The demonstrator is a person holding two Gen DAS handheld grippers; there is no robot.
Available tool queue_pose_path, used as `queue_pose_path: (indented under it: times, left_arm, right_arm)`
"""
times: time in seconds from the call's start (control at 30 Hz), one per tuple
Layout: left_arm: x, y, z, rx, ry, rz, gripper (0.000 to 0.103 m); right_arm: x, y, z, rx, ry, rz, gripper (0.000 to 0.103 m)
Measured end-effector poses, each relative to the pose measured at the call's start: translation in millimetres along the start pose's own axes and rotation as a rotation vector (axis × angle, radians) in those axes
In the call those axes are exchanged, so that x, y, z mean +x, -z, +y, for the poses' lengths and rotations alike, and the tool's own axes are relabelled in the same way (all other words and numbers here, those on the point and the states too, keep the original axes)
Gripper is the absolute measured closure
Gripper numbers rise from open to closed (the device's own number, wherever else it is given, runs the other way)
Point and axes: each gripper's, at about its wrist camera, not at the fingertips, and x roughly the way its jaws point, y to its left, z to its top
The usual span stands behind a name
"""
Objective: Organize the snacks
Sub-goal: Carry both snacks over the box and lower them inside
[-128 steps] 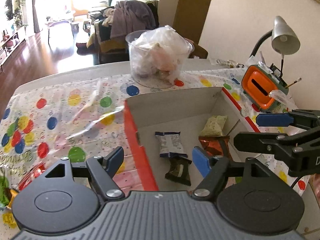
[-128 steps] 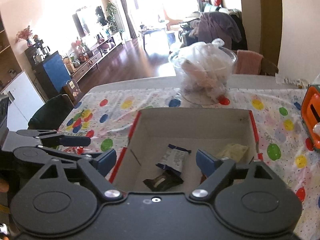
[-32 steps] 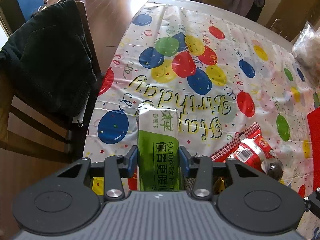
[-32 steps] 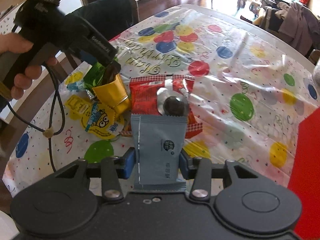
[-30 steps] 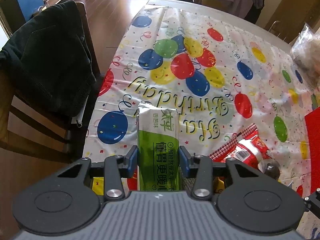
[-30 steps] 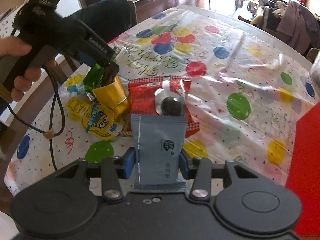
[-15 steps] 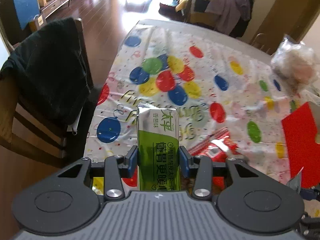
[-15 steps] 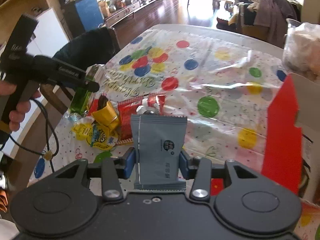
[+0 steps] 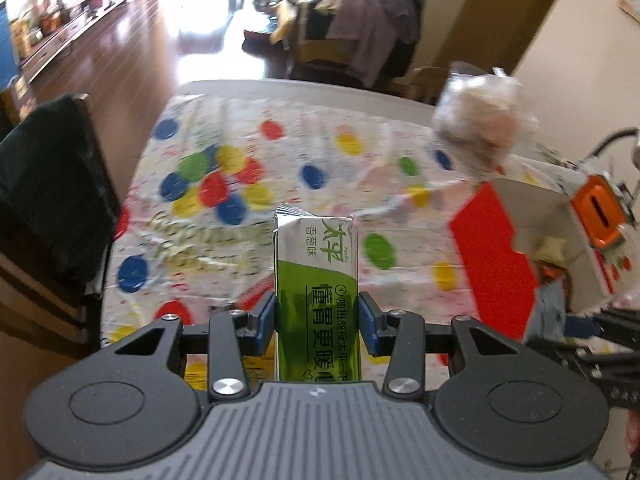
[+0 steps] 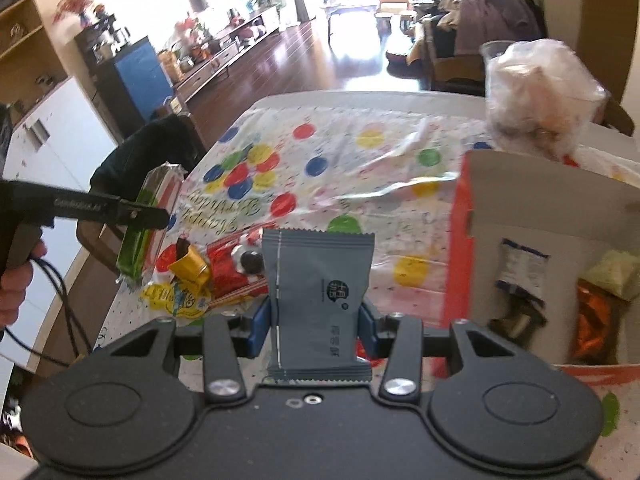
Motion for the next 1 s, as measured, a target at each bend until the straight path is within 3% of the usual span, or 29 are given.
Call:
queue_pose_path:
  times: [0.53, 1.0]
  left_arm:
    - [-2.2, -11.5, -148.3, 0.163, 0.126, -0.002, 0.061]
    - [47.0, -23.8, -261.0, 0.25, 0.135, 0.039, 0.061]
  right_arm:
    - [-48.6, -1.8, -95.5, 0.099, 0.1, -0.059, 0.059]
    - [-62.5, 2.0, -197.0, 0.131, 0.185, -0.044, 0.059]
